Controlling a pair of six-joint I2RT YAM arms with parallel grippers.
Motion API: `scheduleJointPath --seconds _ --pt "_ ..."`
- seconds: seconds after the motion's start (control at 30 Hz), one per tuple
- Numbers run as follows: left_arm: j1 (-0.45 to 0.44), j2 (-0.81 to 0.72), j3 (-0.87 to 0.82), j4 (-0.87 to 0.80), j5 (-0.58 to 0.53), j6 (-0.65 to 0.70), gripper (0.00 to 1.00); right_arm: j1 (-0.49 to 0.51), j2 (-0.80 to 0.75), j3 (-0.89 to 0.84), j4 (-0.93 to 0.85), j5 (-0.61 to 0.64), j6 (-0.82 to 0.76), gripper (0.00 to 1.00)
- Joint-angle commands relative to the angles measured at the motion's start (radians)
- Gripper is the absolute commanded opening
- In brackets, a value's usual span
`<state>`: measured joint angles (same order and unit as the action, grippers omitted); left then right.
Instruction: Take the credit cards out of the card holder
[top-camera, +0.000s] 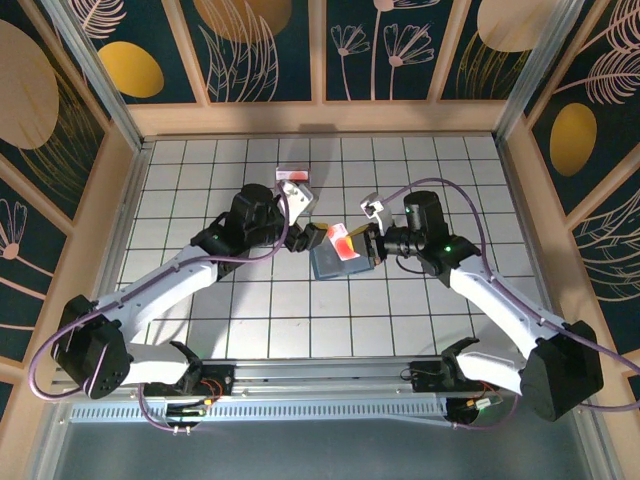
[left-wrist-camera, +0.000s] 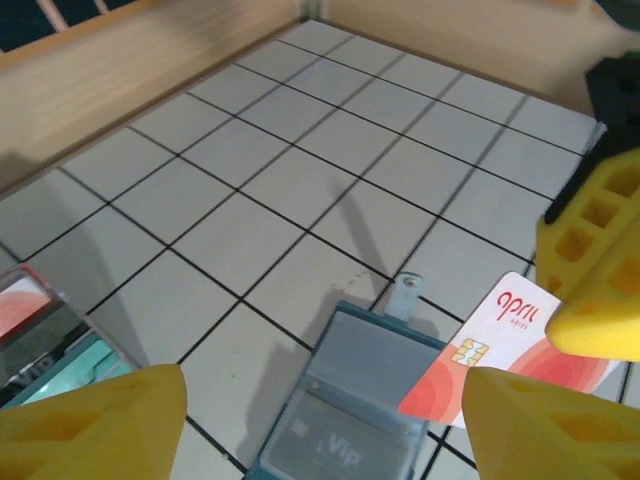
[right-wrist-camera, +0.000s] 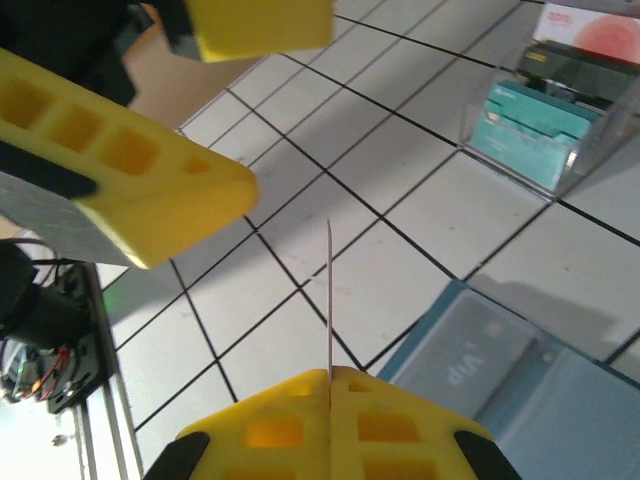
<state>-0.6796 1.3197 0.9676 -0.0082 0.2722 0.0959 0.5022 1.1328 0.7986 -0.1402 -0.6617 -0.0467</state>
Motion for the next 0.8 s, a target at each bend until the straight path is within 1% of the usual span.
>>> scheduleJointPath --seconds 0.0,0.17,0.23,0.33,0.43,0.47,0.63,0.77 --pt "-0.001 0.024 0.050 -0.050 0.133 0.114 0.72 0.006 -0.019 0.035 -0.034 -0.089 -0.043 0.00" --pt "-0.001 0.044 0.066 -0.105 0.192 0.173 0.69 0.006 -0.024 0.051 -0.044 -0.115 -0.045 0.00" --pt "-0.001 0.051 0.074 -0.115 0.204 0.183 0.64 0.006 -0.025 0.059 -0.049 -0.123 -0.047 0.00" --pt "-0.001 0.064 0.085 -0.133 0.214 0.190 0.64 0.008 -0.028 0.068 -0.057 -0.134 -0.053 0.00" --pt "-0.001 0.078 0.101 -0.164 0.252 0.220 0.64 0.009 -0.030 0.079 -0.073 -0.145 -0.063 0.00" --pt "0.000 0.083 0.108 -0.179 0.267 0.233 0.61 0.009 -0.031 0.080 -0.075 -0.150 -0.065 0.00" --pt "0.000 0.107 0.140 -0.248 0.326 0.281 0.41 0.012 -0.032 0.087 -0.080 -0.157 -0.070 0.00" --pt "0.000 0.114 0.146 -0.271 0.379 0.303 0.24 0.016 -0.034 0.086 -0.066 -0.168 -0.067 0.00"
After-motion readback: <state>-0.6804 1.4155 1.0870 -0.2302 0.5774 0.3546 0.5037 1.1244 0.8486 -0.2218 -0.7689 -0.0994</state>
